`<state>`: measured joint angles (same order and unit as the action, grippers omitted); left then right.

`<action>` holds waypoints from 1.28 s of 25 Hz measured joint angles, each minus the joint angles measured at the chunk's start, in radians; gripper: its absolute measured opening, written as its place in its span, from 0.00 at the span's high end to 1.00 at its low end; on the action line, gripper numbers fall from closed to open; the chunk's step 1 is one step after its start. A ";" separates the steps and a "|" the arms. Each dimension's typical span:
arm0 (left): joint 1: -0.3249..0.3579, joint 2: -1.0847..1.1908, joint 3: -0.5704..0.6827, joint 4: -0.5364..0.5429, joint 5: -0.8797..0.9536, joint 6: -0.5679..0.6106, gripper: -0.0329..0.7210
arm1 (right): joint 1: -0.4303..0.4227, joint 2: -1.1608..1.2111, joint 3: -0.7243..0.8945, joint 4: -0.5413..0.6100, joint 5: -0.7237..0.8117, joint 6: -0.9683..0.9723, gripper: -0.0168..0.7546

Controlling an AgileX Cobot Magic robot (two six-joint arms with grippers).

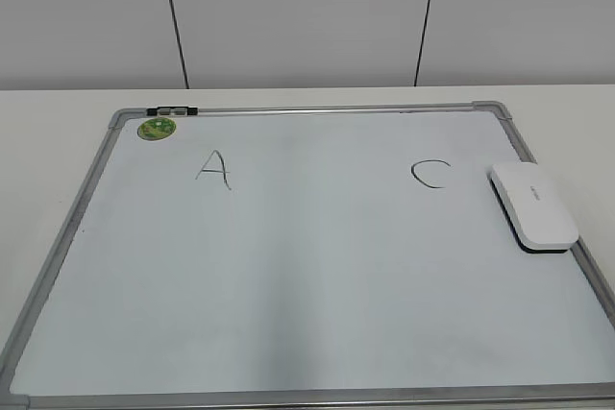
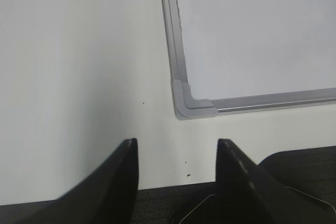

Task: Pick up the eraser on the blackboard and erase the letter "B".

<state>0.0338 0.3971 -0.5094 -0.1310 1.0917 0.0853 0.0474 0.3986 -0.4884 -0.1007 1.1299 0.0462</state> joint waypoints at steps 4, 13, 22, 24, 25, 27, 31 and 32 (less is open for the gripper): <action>0.000 -0.041 0.000 0.000 -0.001 0.000 0.48 | 0.000 -0.035 0.000 0.000 0.000 0.000 0.22; 0.000 -0.265 0.000 0.000 -0.001 0.000 0.48 | -0.064 -0.285 0.000 0.000 0.000 0.000 0.22; 0.000 -0.388 0.000 0.002 0.006 0.000 0.49 | -0.065 -0.414 0.000 -0.002 0.008 0.000 0.22; 0.000 -0.388 0.000 0.002 0.006 0.000 0.49 | -0.065 -0.416 0.000 -0.002 0.008 0.000 0.22; 0.000 -0.388 0.000 0.002 0.006 0.000 0.49 | -0.065 -0.416 0.000 -0.002 0.008 0.000 0.22; 0.000 -0.388 0.000 0.002 0.006 0.000 0.49 | -0.065 -0.416 0.000 -0.002 0.008 0.000 0.22; 0.000 -0.388 0.000 0.002 0.006 0.000 0.51 | -0.065 -0.416 0.000 -0.002 0.008 0.000 0.22; 0.000 -0.388 0.000 0.002 0.006 0.000 0.51 | -0.065 -0.416 0.000 -0.002 0.008 0.000 0.22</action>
<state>0.0338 0.0089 -0.5094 -0.1287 1.0979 0.0853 -0.0175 -0.0171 -0.4884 -0.1028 1.1374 0.0466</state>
